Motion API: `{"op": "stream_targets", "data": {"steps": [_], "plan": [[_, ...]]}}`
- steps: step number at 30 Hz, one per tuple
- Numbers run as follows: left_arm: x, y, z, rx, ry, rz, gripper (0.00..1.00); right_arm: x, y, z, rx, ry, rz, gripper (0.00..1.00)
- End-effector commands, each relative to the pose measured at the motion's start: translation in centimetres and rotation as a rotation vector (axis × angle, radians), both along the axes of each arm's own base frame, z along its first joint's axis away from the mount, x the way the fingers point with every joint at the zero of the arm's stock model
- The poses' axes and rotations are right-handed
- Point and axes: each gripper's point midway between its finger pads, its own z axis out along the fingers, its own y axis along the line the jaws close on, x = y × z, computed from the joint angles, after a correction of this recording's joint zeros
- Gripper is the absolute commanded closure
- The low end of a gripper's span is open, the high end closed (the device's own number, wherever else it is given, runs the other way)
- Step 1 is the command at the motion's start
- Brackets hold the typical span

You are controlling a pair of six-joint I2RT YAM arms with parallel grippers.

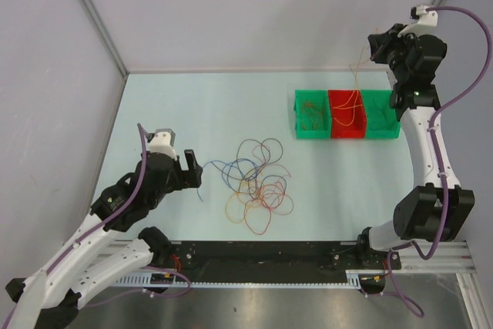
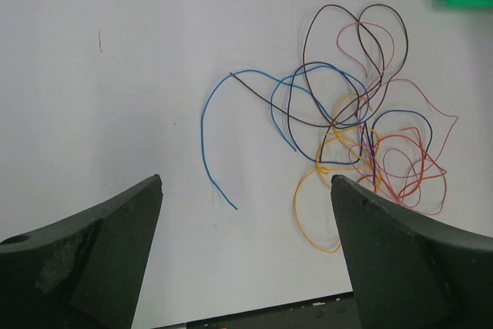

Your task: Untangle the cables

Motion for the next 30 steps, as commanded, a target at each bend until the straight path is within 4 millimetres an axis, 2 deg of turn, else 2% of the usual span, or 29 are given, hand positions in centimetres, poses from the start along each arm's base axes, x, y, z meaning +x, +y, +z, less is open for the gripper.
{"op": "stream_targets", "data": {"steps": [1,5,9,12,13,30], "plan": [[0.4,0.1,0.9,-0.01,-0.035,0.003,0.05,-1.0,0.1,0.1,0.004,-0.015,0.004,1.0],[0.3,0.1,1.1,-0.015,-0.042,0.003,0.05,-1.0,-0.7,-2.3,-0.01,0.046,-0.037,1.0],[0.3,0.2,1.2,-0.018,-0.045,0.003,0.05,-1.1,-2.1,-3.7,-0.021,0.085,-0.118,1.0],[0.3,0.2,1.2,-0.018,-0.045,0.004,0.05,-1.1,-2.2,-4.5,-0.03,0.106,-0.122,1.0],[0.3,0.2,1.2,-0.018,-0.045,0.003,0.05,-1.2,-2.2,-5.5,-0.027,0.14,-0.12,1.0],[0.2,0.2,1.3,-0.024,-0.051,0.004,0.05,-0.6,-0.1,-12.9,0.031,0.313,-0.055,1.0]]}}
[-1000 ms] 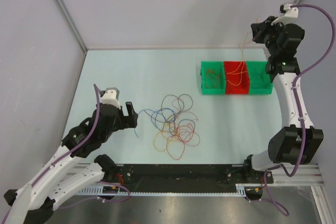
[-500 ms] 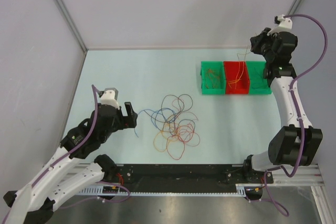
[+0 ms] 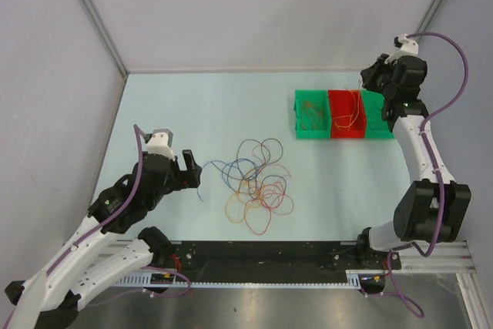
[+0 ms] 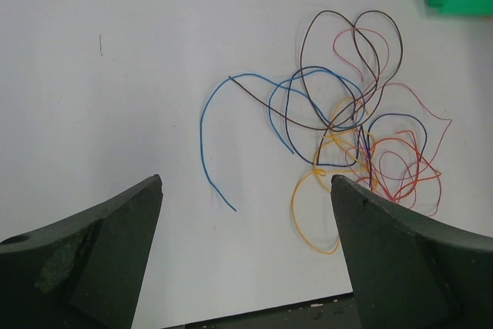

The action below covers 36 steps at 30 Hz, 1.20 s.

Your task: Untangle the cables

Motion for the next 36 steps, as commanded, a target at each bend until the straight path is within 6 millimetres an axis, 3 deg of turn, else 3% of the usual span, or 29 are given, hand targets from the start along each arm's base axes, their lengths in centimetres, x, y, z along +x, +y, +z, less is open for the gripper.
{"op": "stream_targets", "data": {"steps": [1,17,31,36], "plan": [[0.4,0.1,0.9,-0.011,-0.036,0.004,0.05,0.4,1.0,-1.3,0.016,0.024,0.018,1.0],[0.3,0.1,1.0,-0.013,-0.038,0.003,0.05,2.4,2.3,-8.0,0.014,0.158,0.024,1.0],[0.5,0.2,0.9,-0.011,-0.036,0.006,0.05,3.9,3.7,-16.7,0.078,0.341,0.048,1.0],[0.6,0.2,0.9,-0.014,-0.034,0.006,0.05,4.3,3.3,-18.9,0.057,0.42,0.007,1.0]]}}
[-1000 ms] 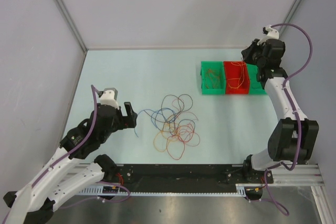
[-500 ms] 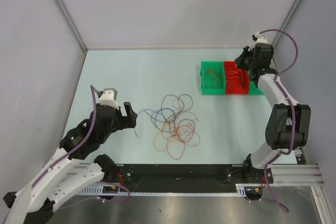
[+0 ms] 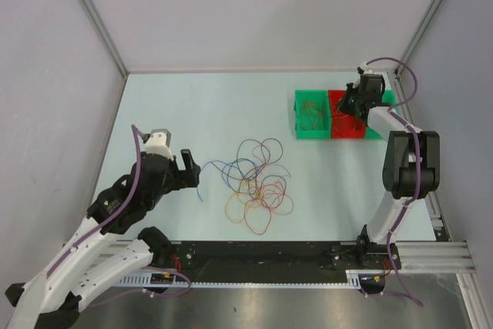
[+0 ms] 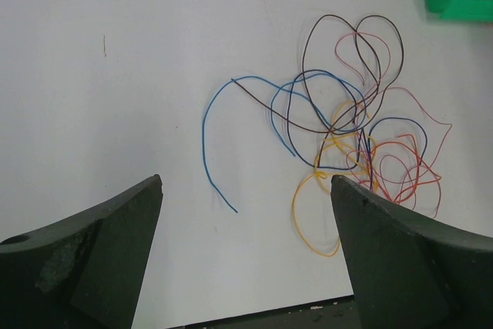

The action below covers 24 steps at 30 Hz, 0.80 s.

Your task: Untangle the cables

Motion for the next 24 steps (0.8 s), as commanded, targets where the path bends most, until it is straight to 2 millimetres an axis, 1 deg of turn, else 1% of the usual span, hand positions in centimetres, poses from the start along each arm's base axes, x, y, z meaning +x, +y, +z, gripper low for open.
{"op": "stream_targets", "data": {"steps": [1,2,4,5,8,12,14,16,19,20,21,22,23,24], "plan": [[0.5,-0.1,0.7,-0.007,-0.029,-0.007,0.05,1.0,-0.3,-1.1,-0.018,0.046,-0.039,1.0],[0.5,-0.1,0.7,-0.008,-0.029,-0.006,0.05,0.7,-0.5,-1.7,-0.024,0.075,-0.044,1.0],[0.6,-0.1,0.8,-0.009,-0.03,-0.005,0.05,0.7,-0.6,-2.2,-0.03,0.095,-0.051,1.0],[0.6,-0.1,0.8,-0.011,-0.033,-0.007,0.05,0.5,-0.7,-2.9,-0.029,0.116,-0.053,1.0],[0.6,-0.1,0.8,-0.01,-0.031,-0.006,0.05,0.2,-0.8,-3.8,-0.035,0.154,-0.056,1.0],[0.6,0.0,0.8,-0.011,-0.031,-0.006,0.05,-0.3,-0.9,-3.9,-0.044,0.183,-0.053,1.0],[0.6,0.0,0.9,-0.016,-0.036,-0.005,0.05,-0.6,-0.7,-3.5,-0.042,0.189,-0.037,1.0],[0.6,0.0,0.9,-0.017,-0.037,-0.007,0.05,-0.6,-0.5,-2.3,-0.039,0.173,-0.025,0.96],[0.5,0.0,0.9,-0.017,-0.038,-0.007,0.05,-0.6,-0.5,-0.2,-0.051,0.146,-0.015,0.77],[0.6,0.0,1.0,-0.019,-0.041,-0.007,0.05,-0.9,-0.5,0.2,-0.056,0.153,-0.011,0.61],[0.5,0.0,1.0,-0.019,-0.041,-0.007,0.05,-0.5,-0.7,1.5,-0.064,0.131,-0.017,0.54],[0.5,0.0,1.1,-0.02,-0.042,-0.007,0.05,-0.8,0.5,2.4,-0.072,0.128,0.008,0.48],[0.5,0.1,1.2,-0.022,-0.046,-0.005,0.05,-0.8,0.5,3.2,-0.08,0.117,0.008,0.4],[0.4,0.1,1.2,-0.024,-0.049,-0.006,0.05,-0.4,0.4,4.7,-0.097,0.089,0.0,0.37]]}}
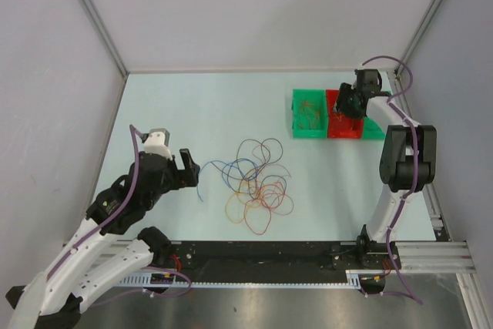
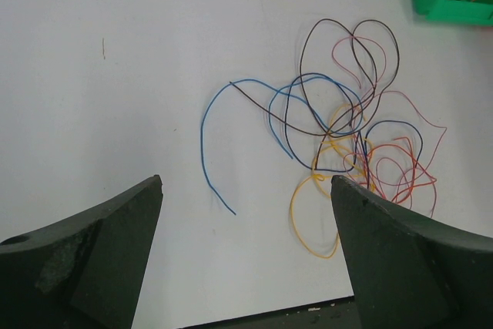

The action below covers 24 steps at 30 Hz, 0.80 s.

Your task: Untangle the cables

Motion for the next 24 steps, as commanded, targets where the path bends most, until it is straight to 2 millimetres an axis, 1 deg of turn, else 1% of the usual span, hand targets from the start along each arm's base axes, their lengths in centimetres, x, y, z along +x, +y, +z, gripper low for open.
{"op": "stream_targets", "data": {"steps": [1,3,4,5,7,8,10,12,13,14,16,17,18,19,20,22,23,24], "plan": [[0.3,0.0,1.1,-0.016,-0.051,-0.005,0.05,0.7,1.4,8.9,-0.038,-0.14,0.038,0.36],[0.3,0.0,1.2,-0.021,-0.053,-0.006,0.05,0.8,1.5,10.9,-0.065,-0.166,0.035,0.33],[0.3,0.0,1.3,-0.023,-0.056,-0.006,0.05,0.8,1.5,12.5,-0.068,-0.186,0.035,0.32],[0.3,0.0,1.3,-0.025,-0.057,-0.007,0.05,0.6,1.8,13.9,-0.071,-0.208,0.042,0.31],[0.3,0.0,1.3,-0.023,-0.057,-0.009,0.05,0.4,2.1,15.9,-0.071,-0.24,0.042,0.29],[0.2,0.0,1.3,-0.024,-0.055,-0.009,0.05,-0.1,2.4,17.3,-0.069,-0.265,0.044,0.28],[0.2,0.0,1.3,-0.023,-0.057,-0.009,0.05,-0.7,2.5,18.3,-0.07,-0.279,0.042,0.27],[0.2,0.1,1.3,-0.025,-0.058,-0.007,0.05,-1.4,2.4,19.4,-0.082,-0.303,0.031,0.24],[0.2,0.0,1.4,-0.026,-0.059,-0.009,0.05,-1.4,2.4,19.6,-0.081,-0.313,0.028,0.23],[0.2,0.1,1.4,-0.029,-0.061,-0.008,0.05,-1.5,1.7,18.9,-0.103,-0.302,0.003,0.19],[0.2,0.0,1.4,-0.03,-0.062,-0.01,0.05,-0.8,1.1,17.6,-0.103,-0.281,-0.015,0.18],[0.2,0.0,1.5,-0.032,-0.063,-0.011,0.05,-0.4,1.2,17.4,-0.092,-0.275,-0.007,0.18],[0.2,0.0,1.5,-0.032,-0.064,-0.012,0.05,0.3,0.8,15.6,-0.09,-0.227,-0.014,0.21],[0.1,0.0,1.4,-0.032,-0.062,-0.011,0.05,-0.2,0.7,14.6,-0.089,-0.176,-0.018,0.24],[0.1,0.1,1.4,-0.032,-0.062,-0.009,0.05,-0.4,1.0,13.7,-0.078,-0.147,-0.017,0.28],[0.1,0.1,1.5,-0.034,-0.064,-0.005,0.05,-0.9,2.6,13.9,-0.035,-0.17,0.02,0.28],[0.1,0.2,1.5,-0.033,-0.064,-0.002,0.05,-1.4,3.3,13.5,-0.011,-0.164,0.023,0.28],[0.1,0.1,1.5,-0.035,-0.063,-0.004,0.05,-2.3,4.2,12.0,-0.008,-0.133,0.035,0.28]]}}
